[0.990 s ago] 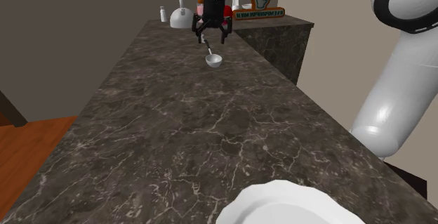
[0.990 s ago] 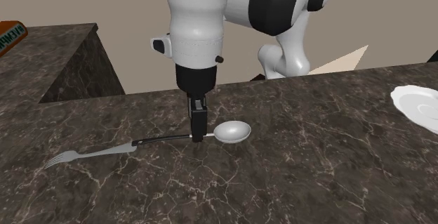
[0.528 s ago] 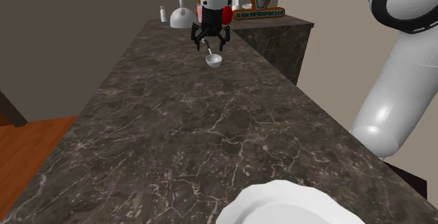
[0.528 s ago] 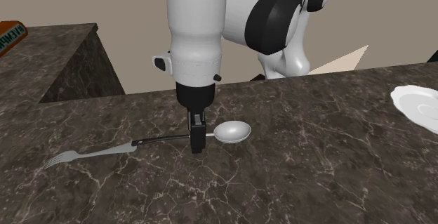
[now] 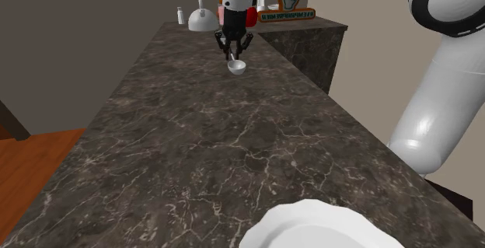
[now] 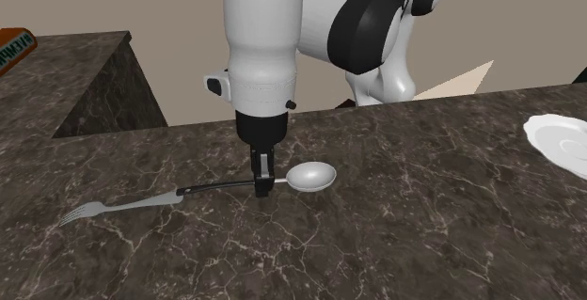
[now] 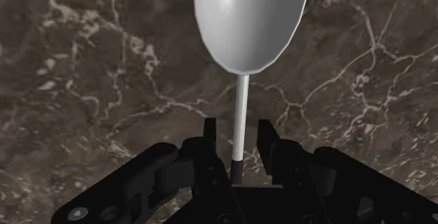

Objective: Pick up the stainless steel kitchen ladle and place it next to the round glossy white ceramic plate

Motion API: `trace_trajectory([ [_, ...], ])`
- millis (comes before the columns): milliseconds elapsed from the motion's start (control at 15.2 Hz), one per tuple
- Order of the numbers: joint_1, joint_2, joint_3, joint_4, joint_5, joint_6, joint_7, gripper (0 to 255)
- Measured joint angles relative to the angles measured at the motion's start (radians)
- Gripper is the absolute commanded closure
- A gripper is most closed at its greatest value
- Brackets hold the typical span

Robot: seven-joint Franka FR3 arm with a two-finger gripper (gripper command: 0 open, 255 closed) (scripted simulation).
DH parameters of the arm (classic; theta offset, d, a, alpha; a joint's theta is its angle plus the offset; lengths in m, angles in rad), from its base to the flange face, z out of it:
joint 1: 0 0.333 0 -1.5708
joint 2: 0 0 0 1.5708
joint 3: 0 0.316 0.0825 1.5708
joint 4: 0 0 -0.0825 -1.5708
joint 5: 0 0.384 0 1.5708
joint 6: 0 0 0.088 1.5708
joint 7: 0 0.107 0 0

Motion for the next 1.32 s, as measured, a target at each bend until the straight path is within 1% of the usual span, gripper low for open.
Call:
trace_trajectory([
  [528,0.0,0.0,0.0,0.0,0.0,0.0,0.0,255],
  [660,0.0,0.001,0.0,0.017,0.0,-0.016,-0.001,255],
  [1320,0.005,0.042,0.004,0.2,-0.011,-0.159,0.008,255],
])
